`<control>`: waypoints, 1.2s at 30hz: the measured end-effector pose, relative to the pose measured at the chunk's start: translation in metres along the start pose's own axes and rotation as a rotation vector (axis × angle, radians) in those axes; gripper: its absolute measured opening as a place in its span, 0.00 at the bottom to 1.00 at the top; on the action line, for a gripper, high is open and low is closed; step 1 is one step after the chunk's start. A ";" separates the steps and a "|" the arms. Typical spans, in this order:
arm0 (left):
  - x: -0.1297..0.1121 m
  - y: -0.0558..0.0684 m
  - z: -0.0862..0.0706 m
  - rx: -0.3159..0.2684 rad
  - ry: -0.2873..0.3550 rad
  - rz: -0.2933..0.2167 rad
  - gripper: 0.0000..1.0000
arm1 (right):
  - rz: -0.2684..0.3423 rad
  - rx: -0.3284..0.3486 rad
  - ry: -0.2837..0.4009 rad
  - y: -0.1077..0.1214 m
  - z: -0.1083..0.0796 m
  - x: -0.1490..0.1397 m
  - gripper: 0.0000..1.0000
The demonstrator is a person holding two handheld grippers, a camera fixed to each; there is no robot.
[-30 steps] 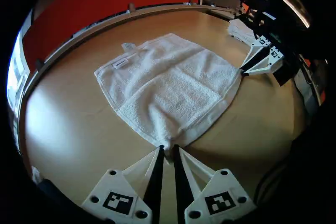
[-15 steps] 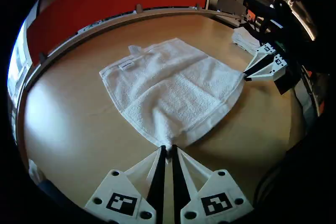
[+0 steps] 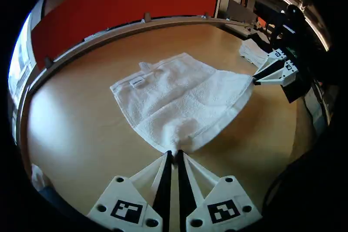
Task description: Fold towel
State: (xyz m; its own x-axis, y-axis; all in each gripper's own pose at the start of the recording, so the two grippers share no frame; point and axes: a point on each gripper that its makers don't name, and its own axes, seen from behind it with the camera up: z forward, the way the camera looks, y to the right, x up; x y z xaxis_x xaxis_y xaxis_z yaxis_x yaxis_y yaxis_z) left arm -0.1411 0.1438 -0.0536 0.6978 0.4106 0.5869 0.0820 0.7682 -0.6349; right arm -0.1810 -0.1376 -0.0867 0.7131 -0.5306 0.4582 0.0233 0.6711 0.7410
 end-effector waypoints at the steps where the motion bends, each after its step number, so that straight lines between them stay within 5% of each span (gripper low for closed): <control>1: 0.002 0.000 -0.003 0.000 0.003 -0.002 0.10 | -0.002 -0.001 0.003 0.000 -0.002 0.002 0.10; 14: 0.025 0.002 -0.033 0.000 0.038 -0.032 0.10 | 0.003 0.000 0.019 -0.003 -0.024 0.021 0.10; 36: 0.043 0.007 -0.061 -0.001 0.049 -0.029 0.09 | -0.017 -0.002 0.039 -0.014 -0.056 0.040 0.10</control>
State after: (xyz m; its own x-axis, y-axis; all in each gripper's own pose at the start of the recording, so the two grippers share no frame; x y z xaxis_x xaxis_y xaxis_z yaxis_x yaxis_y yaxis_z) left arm -0.0674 0.1365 -0.0632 0.7294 0.3637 0.5794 0.1033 0.7786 -0.6189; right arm -0.1132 -0.1387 -0.1061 0.7392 -0.5218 0.4259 0.0371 0.6629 0.7478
